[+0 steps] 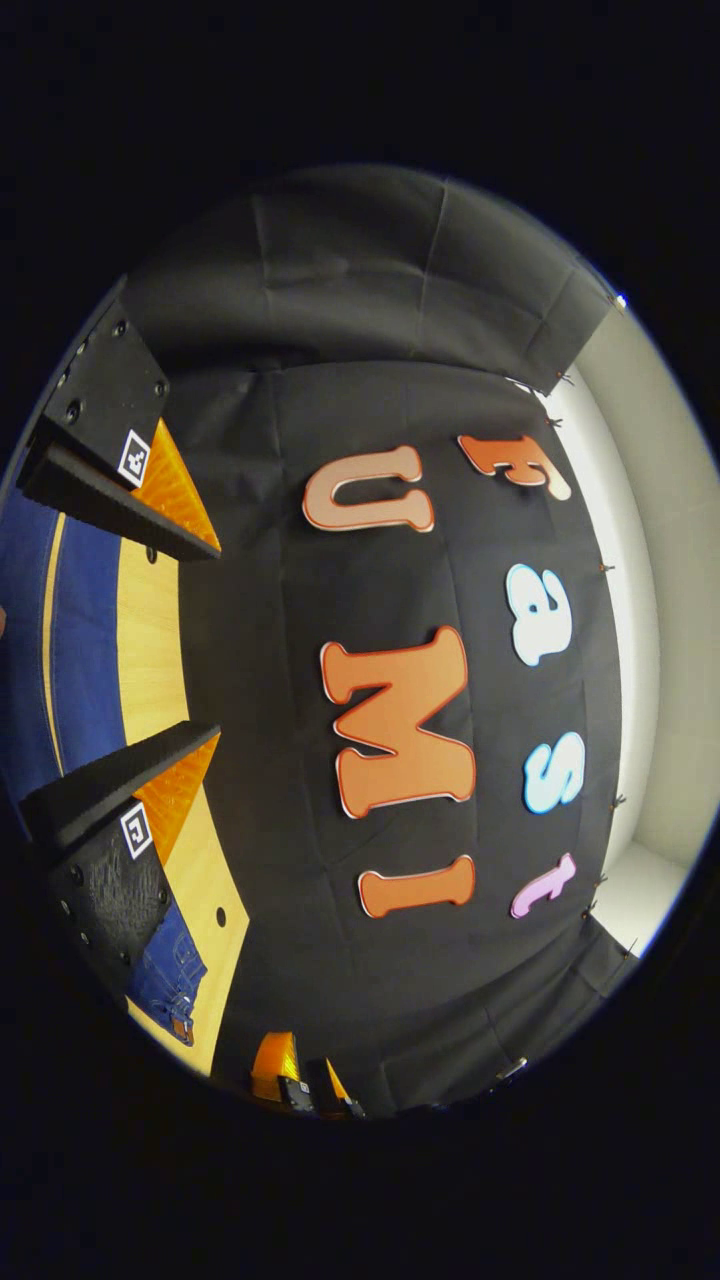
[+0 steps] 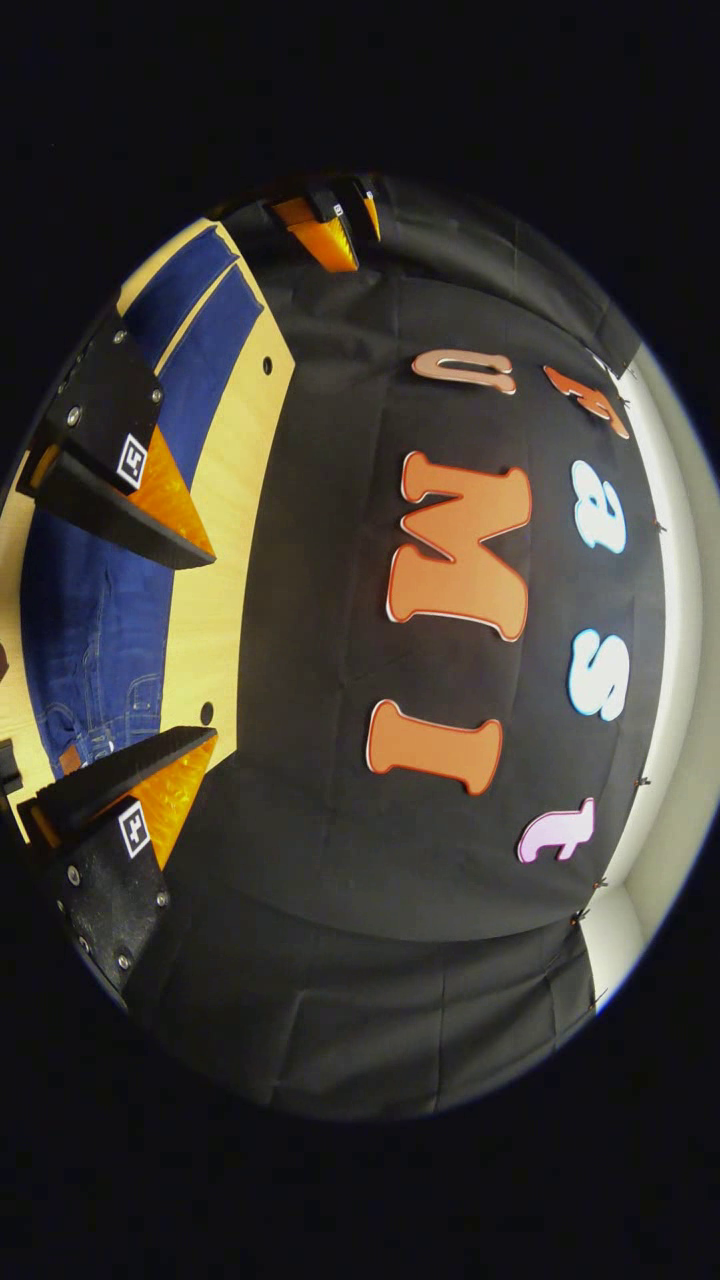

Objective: Grasp the waist and the cuffs of the jeans and fold them to make the two legs overlap; first hold the waist and fold one-third of the jeans toward the cuffs, then hold the cuffs and fold the remaining one-third in the same direction to finish folding.

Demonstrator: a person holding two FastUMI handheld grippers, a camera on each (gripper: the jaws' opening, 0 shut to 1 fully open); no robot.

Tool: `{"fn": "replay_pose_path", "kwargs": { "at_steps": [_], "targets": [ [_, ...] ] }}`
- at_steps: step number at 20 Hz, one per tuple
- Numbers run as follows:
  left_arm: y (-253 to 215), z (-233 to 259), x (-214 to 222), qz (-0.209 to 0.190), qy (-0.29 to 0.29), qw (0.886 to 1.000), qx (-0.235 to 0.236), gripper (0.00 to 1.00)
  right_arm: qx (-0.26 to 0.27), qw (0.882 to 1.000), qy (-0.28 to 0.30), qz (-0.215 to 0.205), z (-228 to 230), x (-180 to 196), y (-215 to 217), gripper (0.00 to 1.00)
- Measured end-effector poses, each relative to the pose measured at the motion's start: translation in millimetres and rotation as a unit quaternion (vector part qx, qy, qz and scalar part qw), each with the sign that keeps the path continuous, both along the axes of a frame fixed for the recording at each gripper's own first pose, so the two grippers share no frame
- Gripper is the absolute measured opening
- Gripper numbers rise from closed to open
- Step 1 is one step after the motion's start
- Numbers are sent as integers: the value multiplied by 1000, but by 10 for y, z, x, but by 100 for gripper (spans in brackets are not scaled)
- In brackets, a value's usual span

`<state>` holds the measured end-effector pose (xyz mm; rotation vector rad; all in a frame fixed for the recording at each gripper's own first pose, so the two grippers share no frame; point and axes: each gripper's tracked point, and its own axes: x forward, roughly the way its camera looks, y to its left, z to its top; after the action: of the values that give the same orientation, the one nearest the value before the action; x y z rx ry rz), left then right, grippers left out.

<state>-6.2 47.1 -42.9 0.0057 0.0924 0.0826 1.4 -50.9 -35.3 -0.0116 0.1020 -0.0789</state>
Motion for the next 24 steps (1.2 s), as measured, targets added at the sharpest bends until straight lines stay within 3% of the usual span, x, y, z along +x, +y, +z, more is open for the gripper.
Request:
{"fn": "replay_pose_path", "kwargs": {
  "at_steps": [7, 10, 13, 16, 21, 24],
  "targets": [
    [689, -485, -53, 68, 69, 995, -29, 98, 40, 996, 76, -11, -466, 53, -255, 97],
    [1021, -737, -147, 102, 101, 989, -46, 98, 105, 987, 120, -9, -769, 48, -337, 98],
    [1343, -943, -253, 138, 126, 980, -62, 98, 185, 967, 175, -17, -1158, 44, -391, 97],
    [1553, -1165, -362, 159, 153, 971, -94, 99, 232, 949, 210, -29, -1489, 81, -496, 96],
    [1893, -1654, -646, 209, 202, 935, -204, 99, 302, 911, 277, -38, -1982, -56, -542, 97],
    [2059, -1987, -811, 227, 234, 909, -260, 97, 364, 879, 301, -61, -2195, -95, -516, 97]
  ]
}}
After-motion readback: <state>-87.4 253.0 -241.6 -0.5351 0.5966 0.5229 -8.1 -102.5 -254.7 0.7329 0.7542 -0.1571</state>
